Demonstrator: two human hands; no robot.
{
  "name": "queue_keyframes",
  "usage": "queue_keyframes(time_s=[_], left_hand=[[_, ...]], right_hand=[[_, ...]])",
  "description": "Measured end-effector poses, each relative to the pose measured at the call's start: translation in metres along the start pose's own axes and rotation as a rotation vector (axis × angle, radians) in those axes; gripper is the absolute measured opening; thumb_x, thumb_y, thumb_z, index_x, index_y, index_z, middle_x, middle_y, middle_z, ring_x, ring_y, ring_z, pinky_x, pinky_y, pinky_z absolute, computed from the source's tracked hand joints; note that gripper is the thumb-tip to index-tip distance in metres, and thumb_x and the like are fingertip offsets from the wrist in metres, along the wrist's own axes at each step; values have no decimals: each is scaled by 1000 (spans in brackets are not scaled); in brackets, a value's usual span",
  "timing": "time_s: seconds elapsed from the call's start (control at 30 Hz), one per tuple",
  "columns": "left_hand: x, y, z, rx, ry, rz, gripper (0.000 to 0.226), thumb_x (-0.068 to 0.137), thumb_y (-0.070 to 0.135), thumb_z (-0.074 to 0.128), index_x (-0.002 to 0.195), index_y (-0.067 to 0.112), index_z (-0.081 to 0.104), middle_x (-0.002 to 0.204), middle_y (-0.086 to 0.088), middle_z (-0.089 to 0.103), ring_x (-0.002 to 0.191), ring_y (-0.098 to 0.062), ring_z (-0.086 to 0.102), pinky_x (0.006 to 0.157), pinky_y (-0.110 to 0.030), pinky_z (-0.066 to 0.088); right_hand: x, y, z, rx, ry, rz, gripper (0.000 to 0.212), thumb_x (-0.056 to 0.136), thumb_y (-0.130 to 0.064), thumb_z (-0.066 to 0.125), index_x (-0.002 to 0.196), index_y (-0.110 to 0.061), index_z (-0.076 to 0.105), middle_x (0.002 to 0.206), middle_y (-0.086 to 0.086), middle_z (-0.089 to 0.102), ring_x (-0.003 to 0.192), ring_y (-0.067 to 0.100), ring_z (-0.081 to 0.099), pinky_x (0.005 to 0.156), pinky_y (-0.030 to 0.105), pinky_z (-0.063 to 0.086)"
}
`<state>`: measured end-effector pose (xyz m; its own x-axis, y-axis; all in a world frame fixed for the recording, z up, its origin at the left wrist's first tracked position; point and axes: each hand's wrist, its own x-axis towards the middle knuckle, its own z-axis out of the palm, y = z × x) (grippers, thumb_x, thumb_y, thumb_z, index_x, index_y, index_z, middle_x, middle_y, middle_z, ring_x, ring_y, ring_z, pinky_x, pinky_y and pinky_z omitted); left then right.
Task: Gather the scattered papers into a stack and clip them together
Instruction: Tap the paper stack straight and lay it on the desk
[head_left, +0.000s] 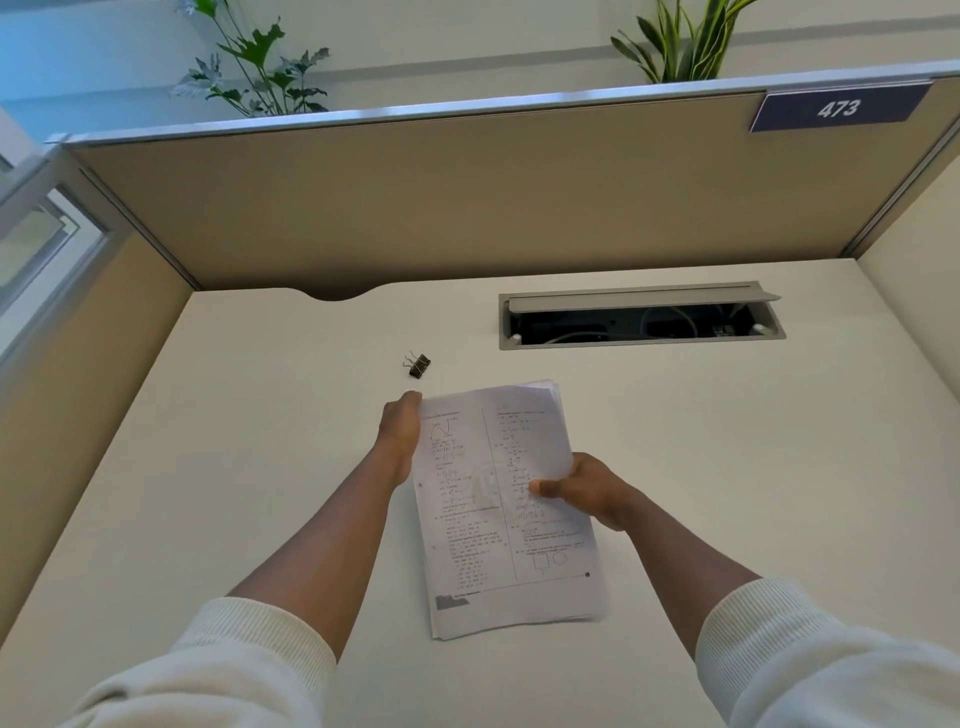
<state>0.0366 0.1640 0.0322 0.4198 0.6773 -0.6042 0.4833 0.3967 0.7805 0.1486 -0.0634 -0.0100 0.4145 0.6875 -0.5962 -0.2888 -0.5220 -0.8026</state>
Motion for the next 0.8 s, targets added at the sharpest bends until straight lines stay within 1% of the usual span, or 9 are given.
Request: queue_keyframes(time_s=[0.1,0.17,0.2,0.27,0.37,0.47,0.57,0.7,0.8], left_hand=[[1,3,1,28,46,-21,19,99,26,33,86,13,40,71,-1,41,58,-17,41,53,-25,30],[1,4,0,25,24,-17,33,101,40,33,85,15,48,76,-2,51,66,-19,51,59,-27,40],[4,3,-1,21,-18,-6,44,100,52,34,93,15,56,86,-3,60,77,-20,60,69,-31,48],[5,-4,-5,18,-133,3,59,93,69,37,111,19,64,106,-1,71,99,-20,67,88,-38,52],[1,-20,-14,110,-300,2,57,87,69,48,117,24,66,111,3,74,105,-17,69,90,-36,52],[-1,-39,-17,162,-416,-21,56,84,63,60,122,24,66,114,4,74,108,-18,69,97,-40,52],[-2,-48,-12,140,-448,-6,44,86,49,65,119,20,67,113,2,74,105,-19,70,94,-38,54],[-3,-48,-4,147,-424,73,40,88,37,68,122,16,65,111,1,74,99,-17,72,78,-29,59],[1,-50,-3,169,-394,88,40,91,36,66,124,16,63,115,-2,73,99,-18,72,77,-29,59]], right_hand=[[4,2,1,11,-4,12,37,79,-16,78,114,-10,68,109,6,73,97,24,71,85,39,58],[4,4,1,36,9,10,37,79,-16,78,114,-10,68,109,6,73,97,24,71,85,39,58],[4,4,-1,58,23,10,37,79,-16,78,113,-10,68,109,7,73,97,25,71,85,39,58],[5,6,-4,130,49,21,36,79,-14,78,113,-9,68,109,9,73,97,27,71,84,40,58],[6,6,-9,291,78,48,37,79,-7,77,114,-5,66,109,14,73,97,31,71,81,43,59],[10,4,-14,448,101,51,43,77,-2,77,119,-3,64,113,17,71,102,37,69,88,52,55],[14,2,-18,574,98,26,48,77,0,75,123,-4,62,118,17,69,108,39,66,94,57,51],[15,-4,-17,615,149,31,49,74,0,77,120,-5,63,114,16,71,105,40,67,91,59,52],[17,-7,-10,605,218,40,50,70,0,80,117,-6,64,109,16,72,101,39,68,87,58,54]])
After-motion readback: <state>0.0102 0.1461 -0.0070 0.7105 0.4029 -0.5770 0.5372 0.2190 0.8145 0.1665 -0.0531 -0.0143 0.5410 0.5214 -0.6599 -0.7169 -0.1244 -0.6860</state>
